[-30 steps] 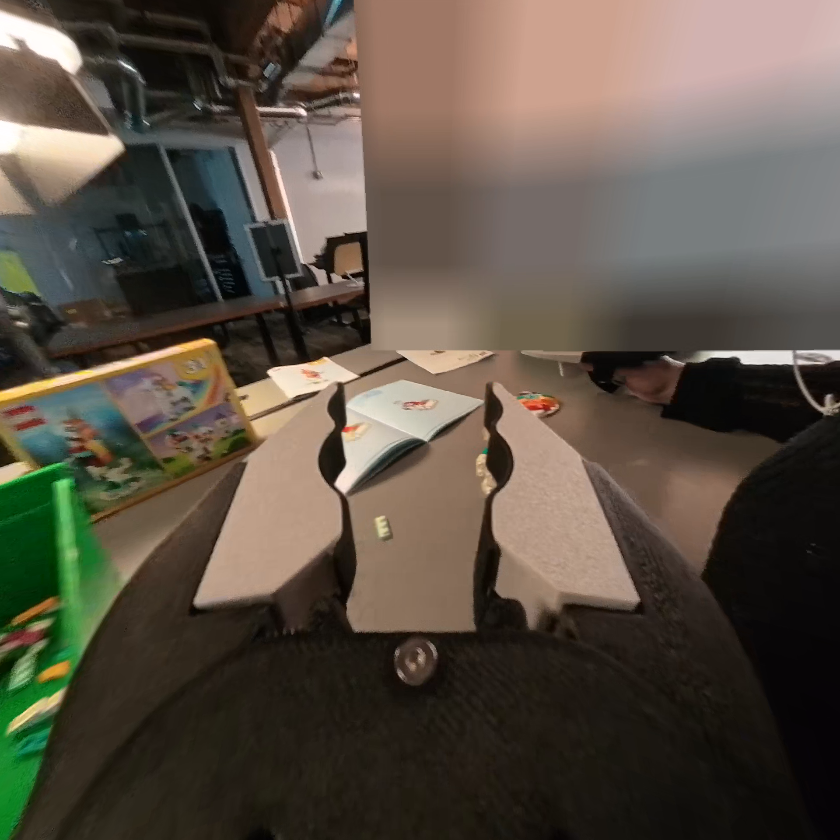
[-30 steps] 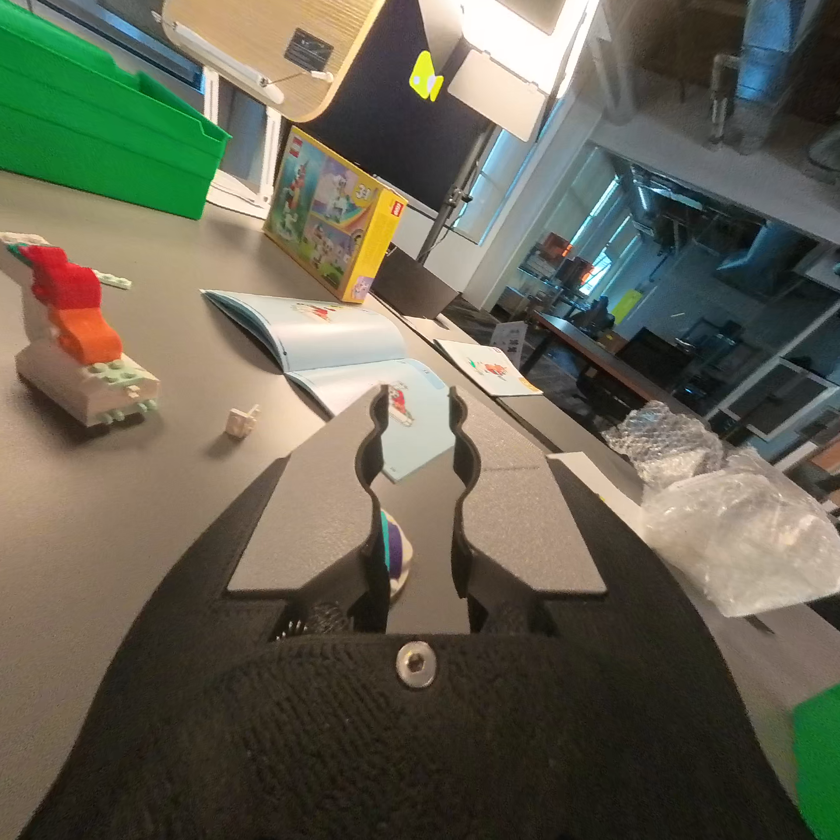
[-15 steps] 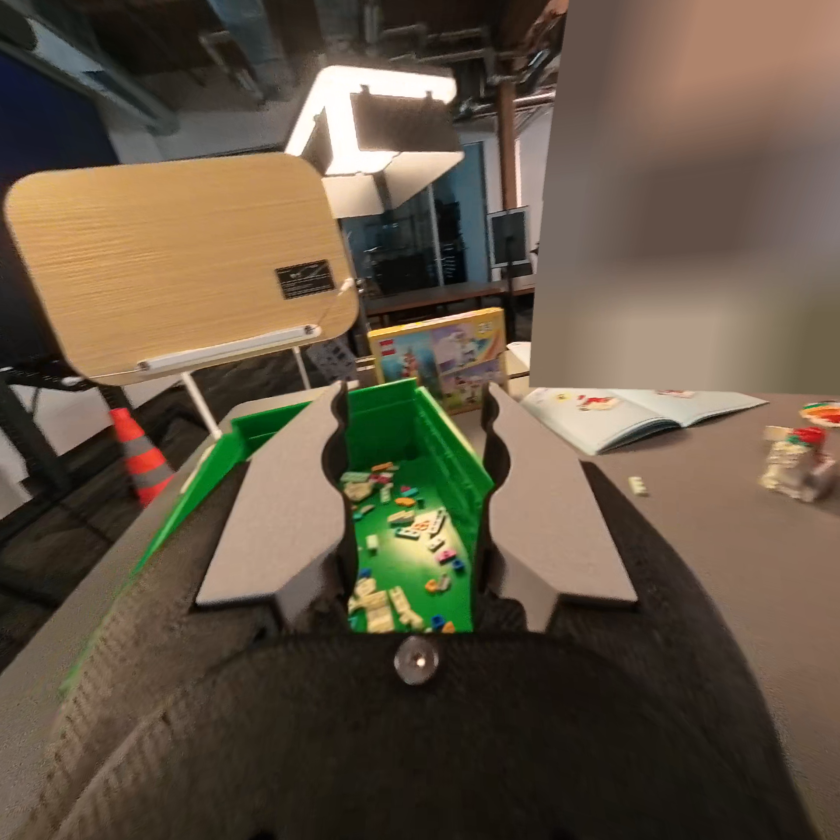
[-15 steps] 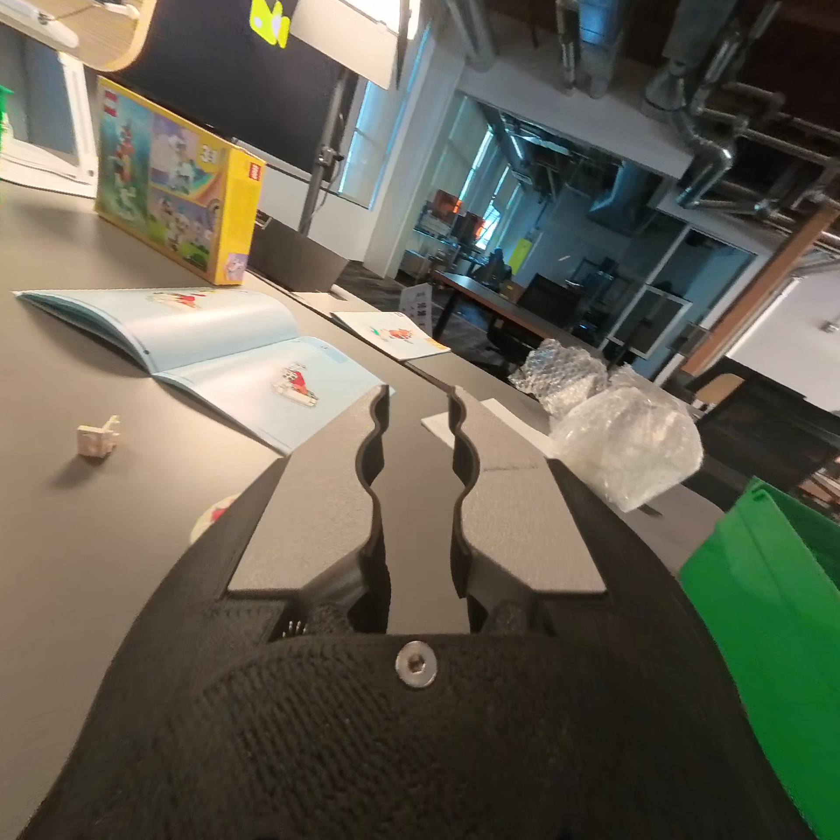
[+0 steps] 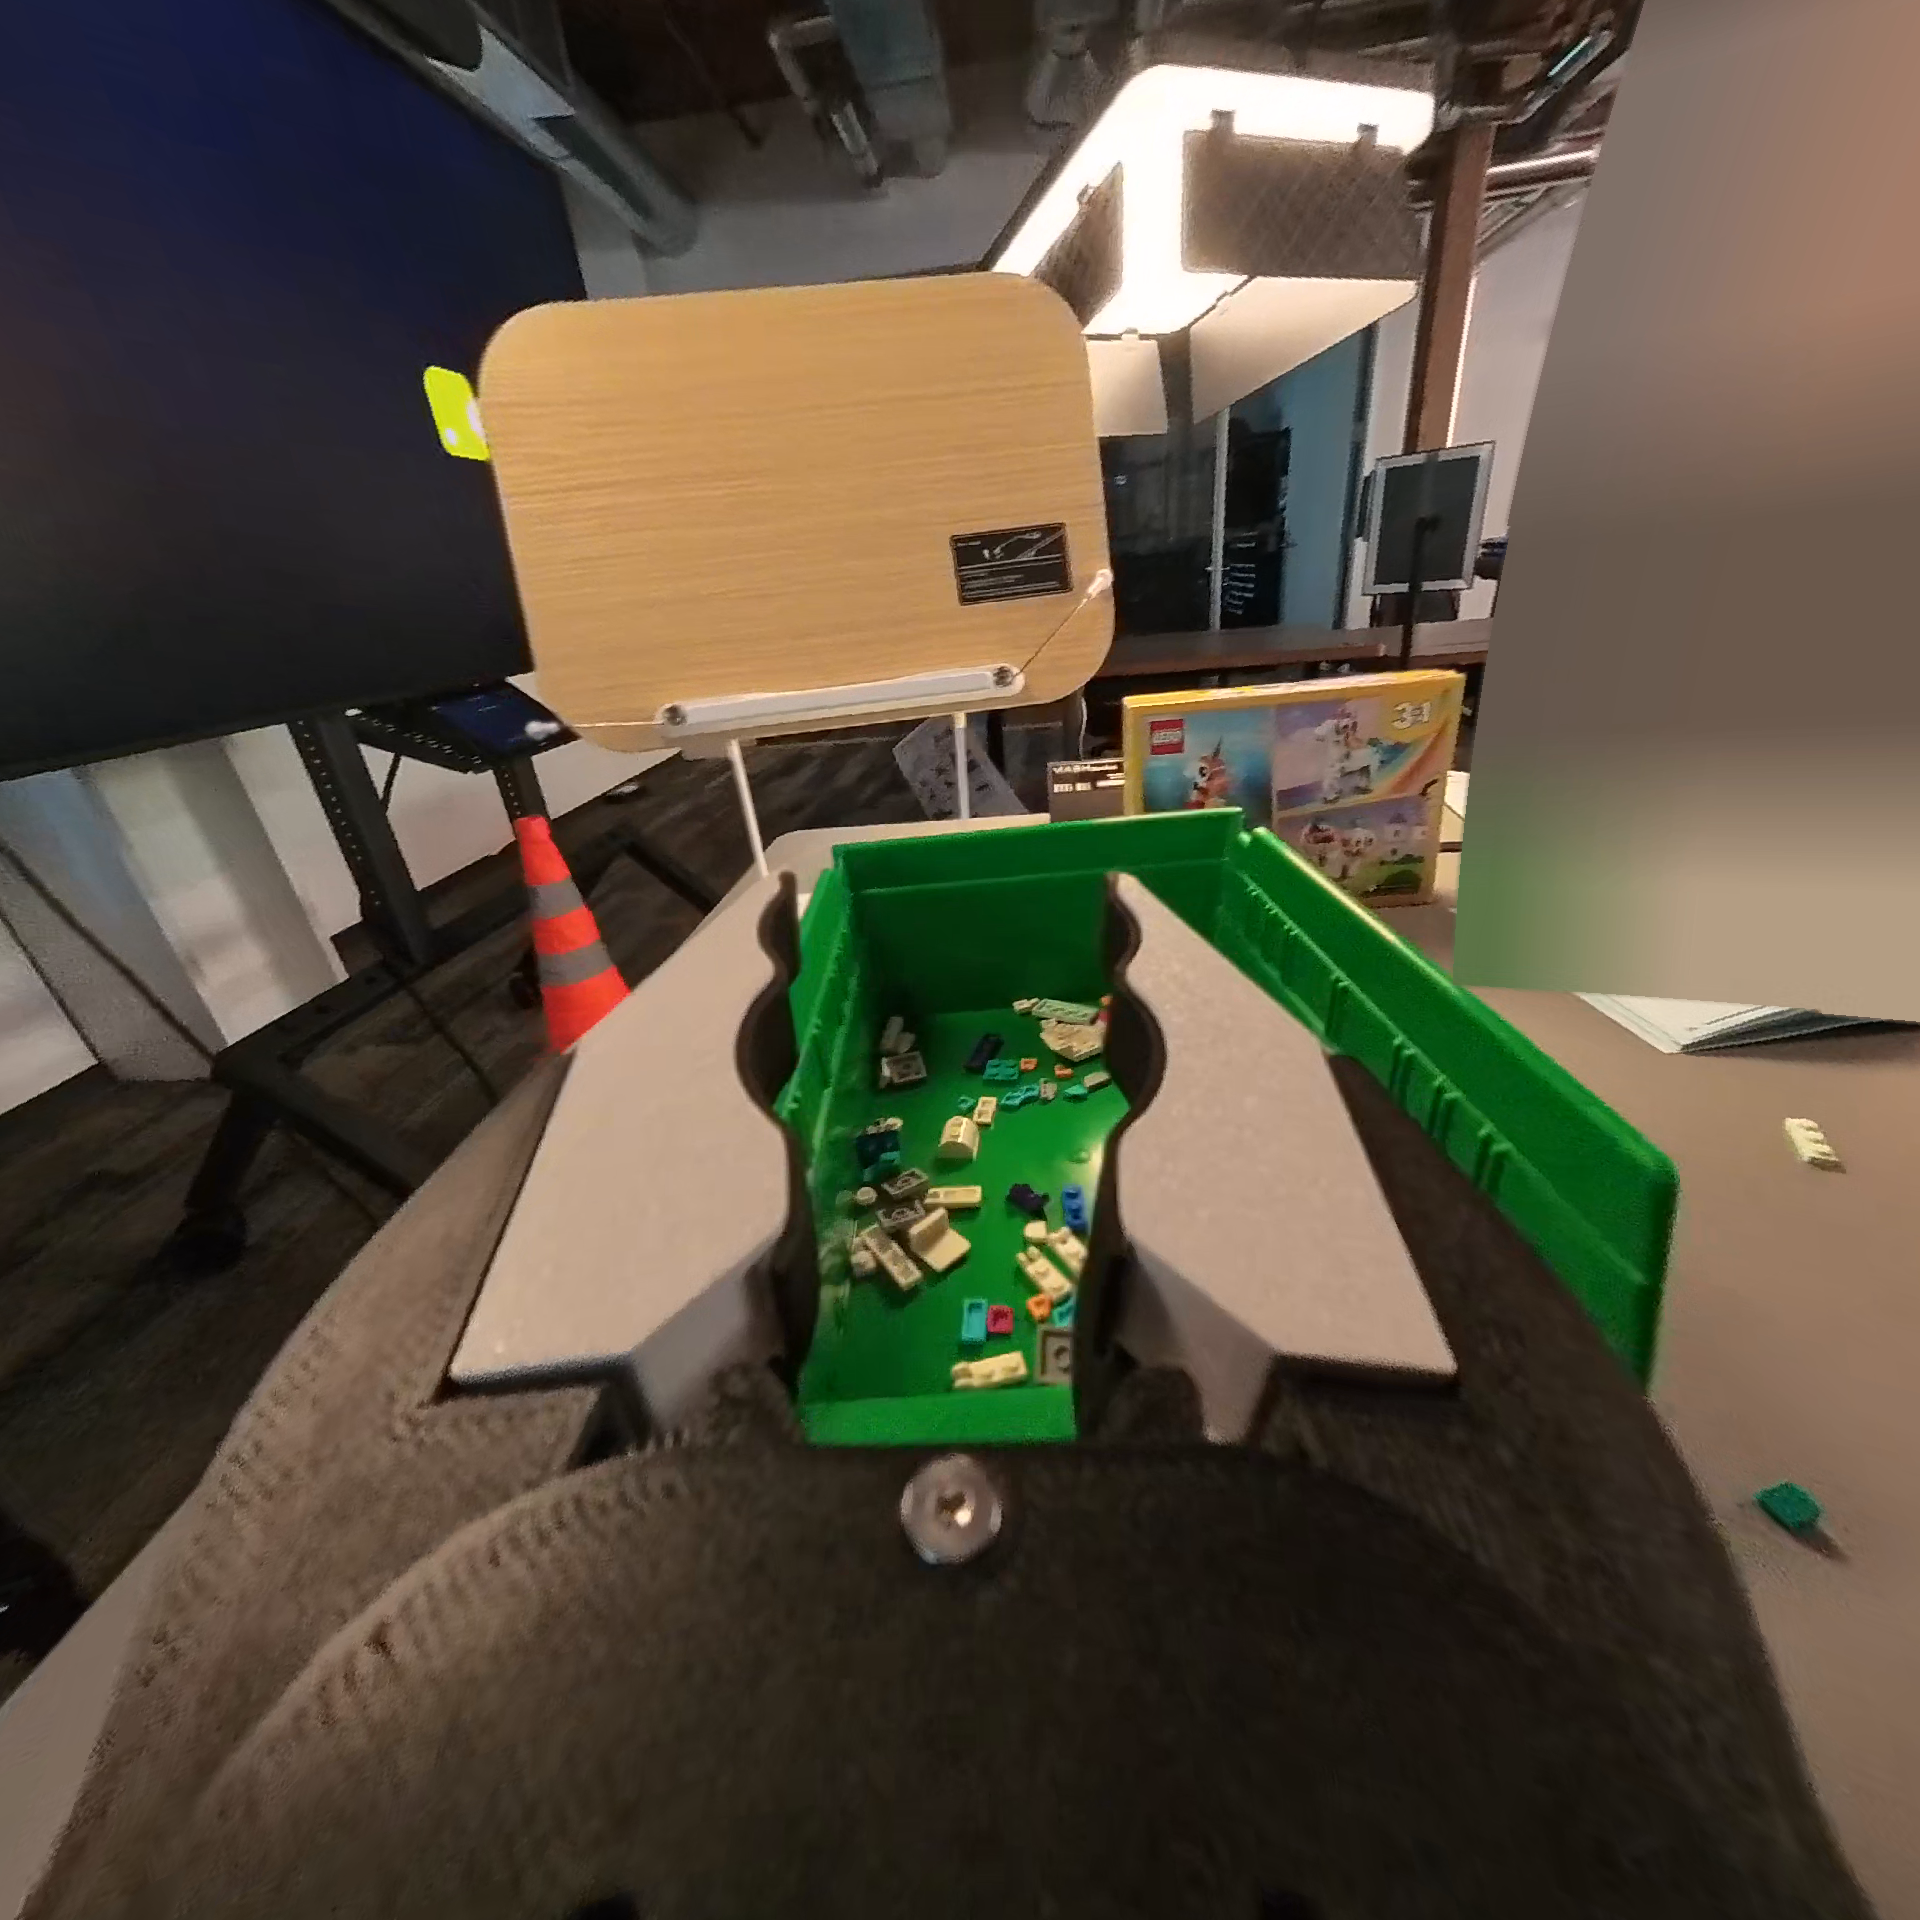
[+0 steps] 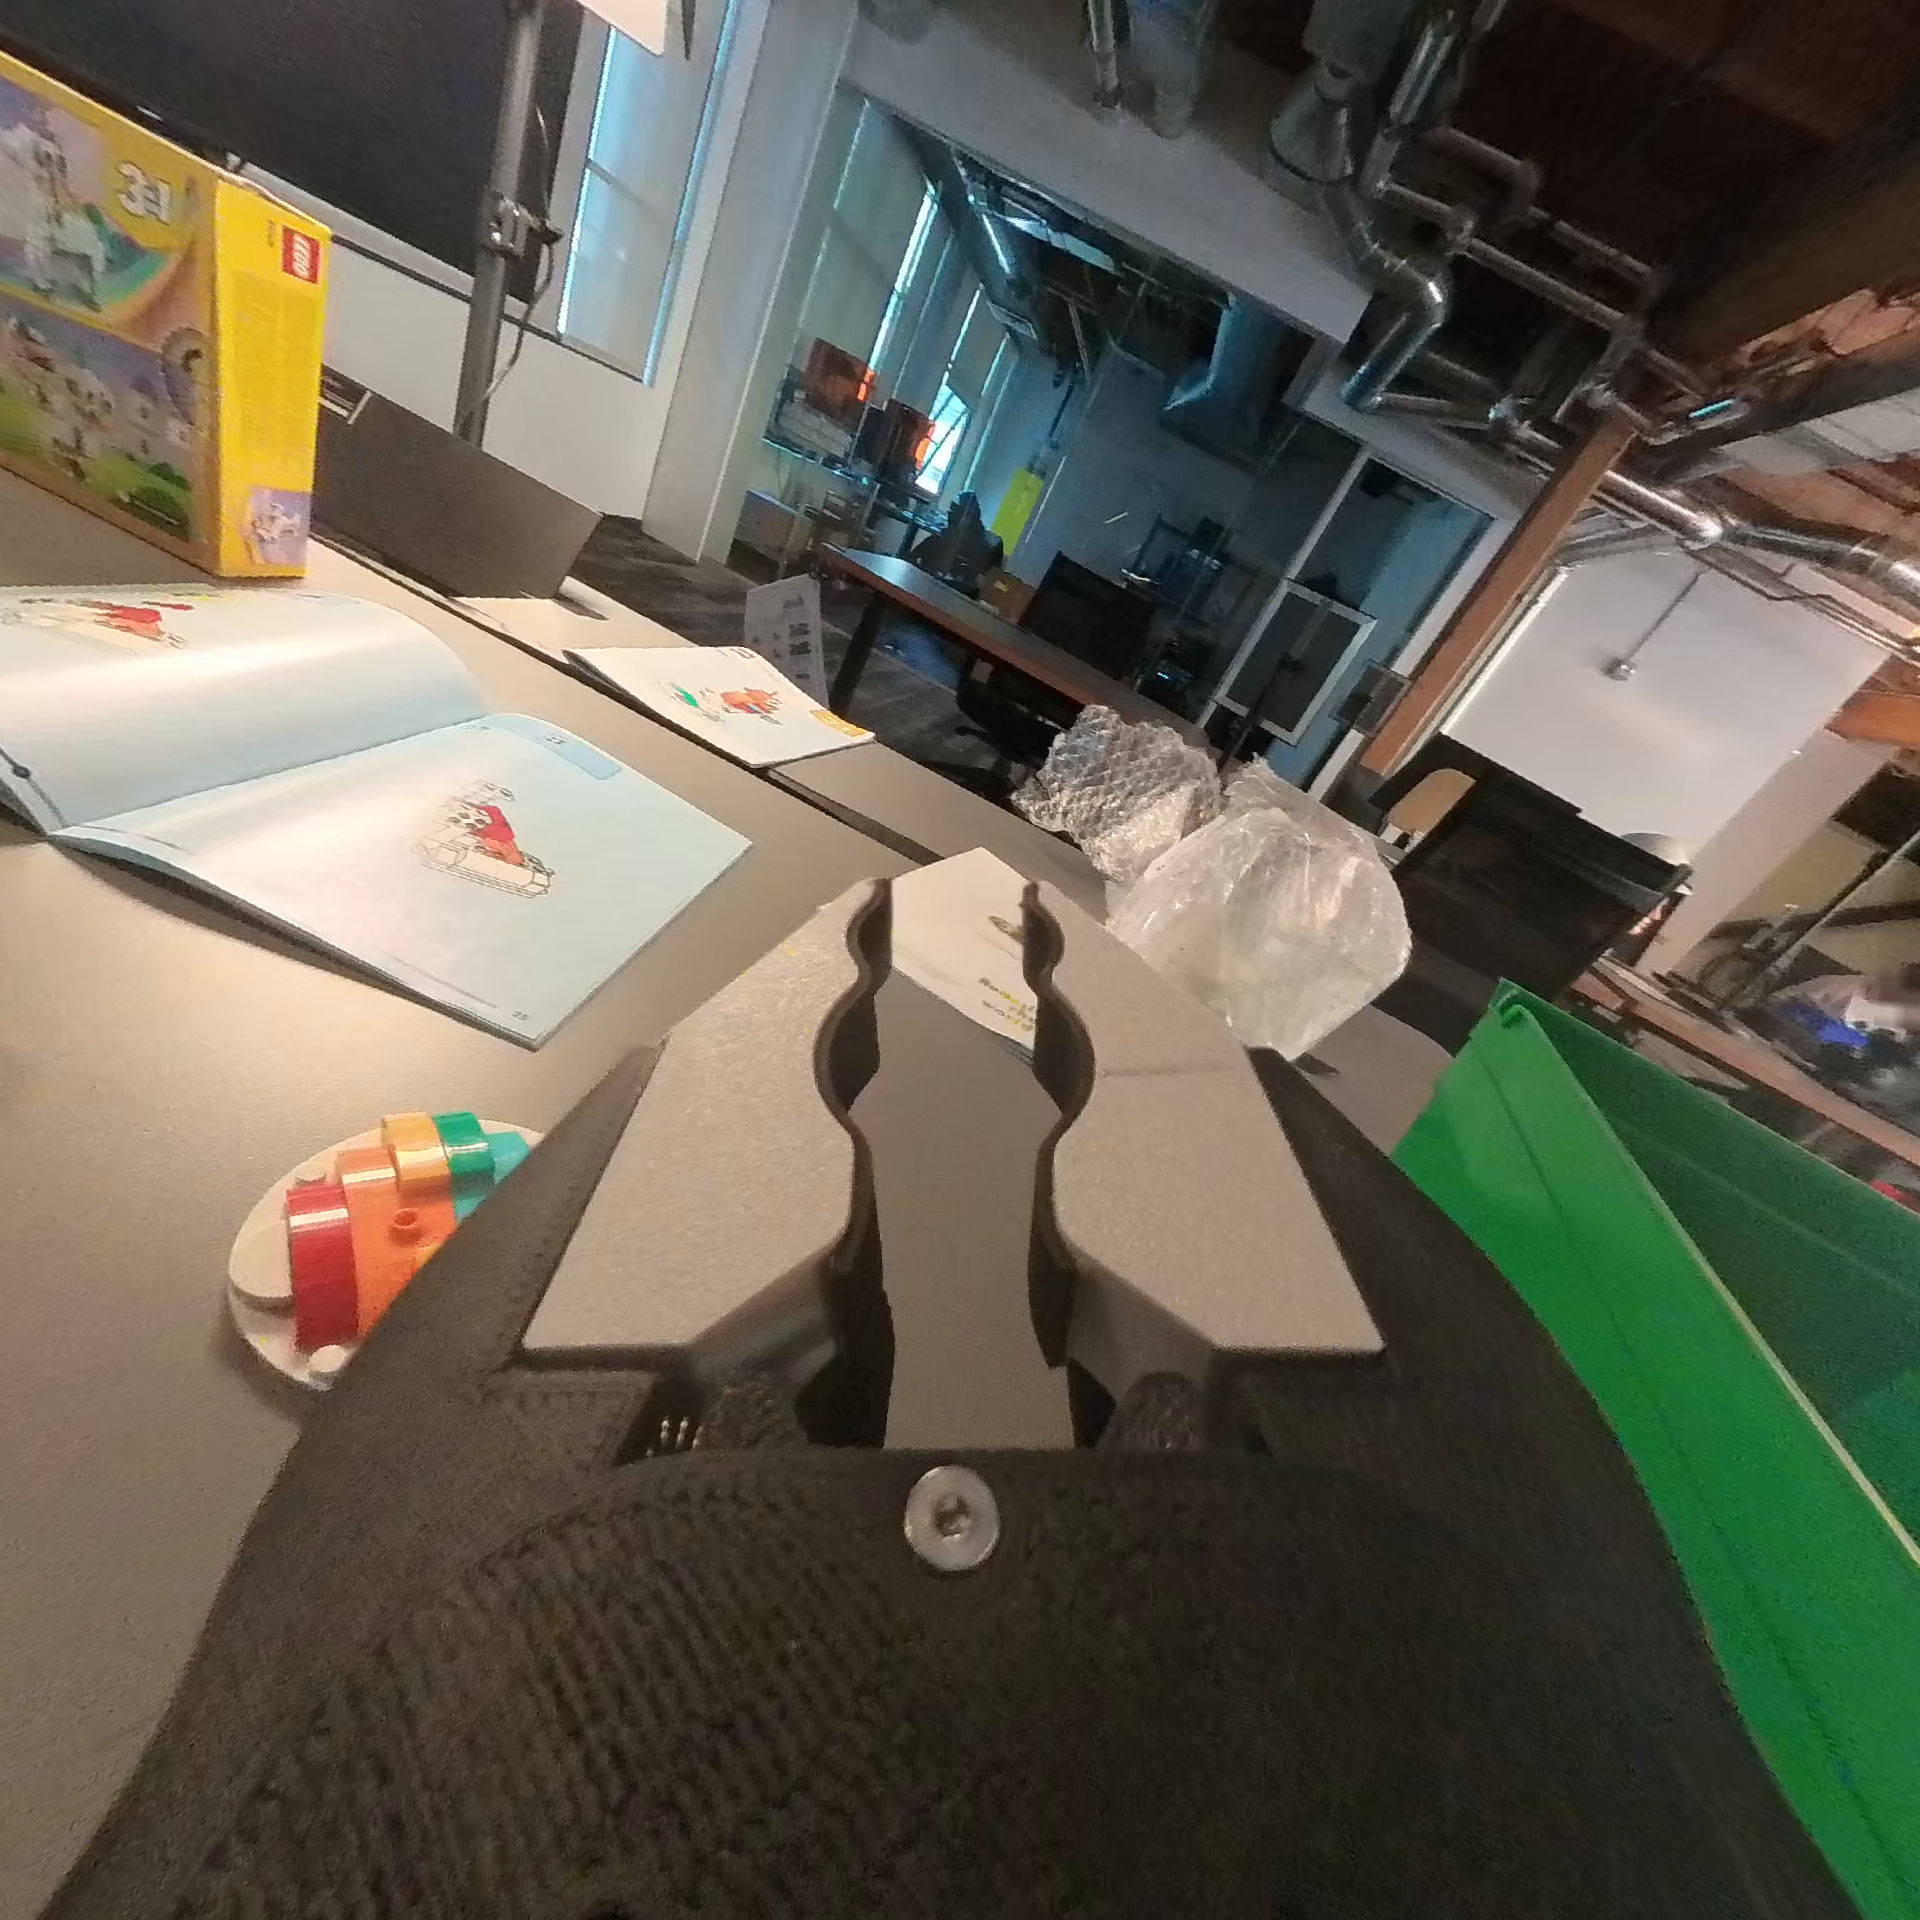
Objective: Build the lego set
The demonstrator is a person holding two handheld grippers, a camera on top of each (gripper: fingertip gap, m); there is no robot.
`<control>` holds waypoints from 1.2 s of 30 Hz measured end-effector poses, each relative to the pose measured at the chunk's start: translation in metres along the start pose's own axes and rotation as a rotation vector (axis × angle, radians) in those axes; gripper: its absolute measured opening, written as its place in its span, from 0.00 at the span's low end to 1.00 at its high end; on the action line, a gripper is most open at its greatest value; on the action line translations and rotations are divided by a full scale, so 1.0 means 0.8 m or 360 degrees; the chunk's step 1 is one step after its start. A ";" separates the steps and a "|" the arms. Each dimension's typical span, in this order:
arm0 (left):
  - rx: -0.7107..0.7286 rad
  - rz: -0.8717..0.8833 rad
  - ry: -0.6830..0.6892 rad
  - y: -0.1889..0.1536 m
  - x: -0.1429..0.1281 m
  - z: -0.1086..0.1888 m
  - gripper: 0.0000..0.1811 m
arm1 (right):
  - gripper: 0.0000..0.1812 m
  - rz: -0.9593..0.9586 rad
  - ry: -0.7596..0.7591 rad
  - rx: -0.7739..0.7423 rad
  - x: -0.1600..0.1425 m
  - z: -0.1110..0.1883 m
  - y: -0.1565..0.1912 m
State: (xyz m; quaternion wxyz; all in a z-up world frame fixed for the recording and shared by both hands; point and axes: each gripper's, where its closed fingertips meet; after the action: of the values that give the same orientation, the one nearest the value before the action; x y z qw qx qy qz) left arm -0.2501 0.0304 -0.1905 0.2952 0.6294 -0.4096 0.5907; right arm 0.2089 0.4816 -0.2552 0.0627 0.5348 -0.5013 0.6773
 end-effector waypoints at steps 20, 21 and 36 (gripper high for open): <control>-0.1050 -0.0522 0.1041 -0.080 -0.061 -0.017 0.19 | 0.13 -0.0071 0.0046 -0.0081 -0.016 0.004 -0.010; -0.1169 -0.0557 0.1156 -0.088 -0.070 -0.016 0.18 | 0.13 -0.0075 0.0046 -0.0085 -0.016 0.005 -0.010; -0.1896 -0.0663 0.2258 -0.130 -0.204 0.021 0.00 | 0.13 -0.0100 0.0047 -0.0119 -0.017 0.008 -0.015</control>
State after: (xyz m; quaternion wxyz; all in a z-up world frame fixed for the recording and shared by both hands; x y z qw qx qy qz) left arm -0.1467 0.0943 -0.3415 0.8471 -0.0698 -0.2481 0.4648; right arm 0.2262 0.4888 -0.2590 0.1112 0.5375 -0.5082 0.6636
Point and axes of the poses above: each gripper's, where its closed fingertips meet, z back along the fingers, x out of its top, y = z × x across the jaws, and after that the axes turned 12 degrees about z, right-handed
